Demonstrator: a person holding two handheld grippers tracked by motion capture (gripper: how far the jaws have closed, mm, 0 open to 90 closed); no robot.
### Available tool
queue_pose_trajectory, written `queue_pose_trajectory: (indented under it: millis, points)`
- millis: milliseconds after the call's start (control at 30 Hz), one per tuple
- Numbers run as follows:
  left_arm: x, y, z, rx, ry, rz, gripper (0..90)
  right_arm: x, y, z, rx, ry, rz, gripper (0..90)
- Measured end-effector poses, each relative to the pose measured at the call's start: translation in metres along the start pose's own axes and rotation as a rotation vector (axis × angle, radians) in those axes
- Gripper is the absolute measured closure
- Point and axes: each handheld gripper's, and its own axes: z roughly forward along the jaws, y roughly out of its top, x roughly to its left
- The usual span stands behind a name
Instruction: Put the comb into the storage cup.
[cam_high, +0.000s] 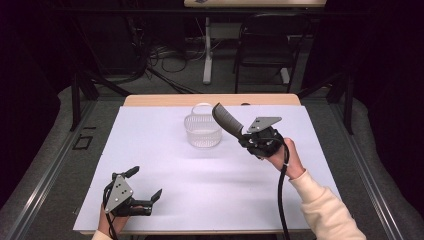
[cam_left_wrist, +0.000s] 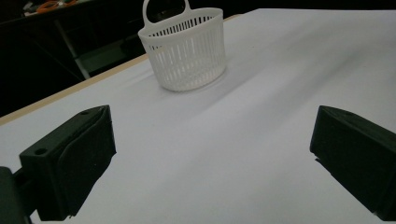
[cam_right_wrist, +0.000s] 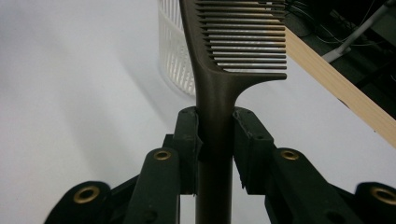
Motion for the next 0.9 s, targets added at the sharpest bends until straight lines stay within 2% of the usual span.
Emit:
queue_pose_trajectory:
  millis: [900]
  points:
    - [0.000, 0.000, 0.000, 0.002, -0.002, 0.004, 0.2, -0.007, 0.019, 0.012, -0.002, -0.005, -0.007, 72.4]
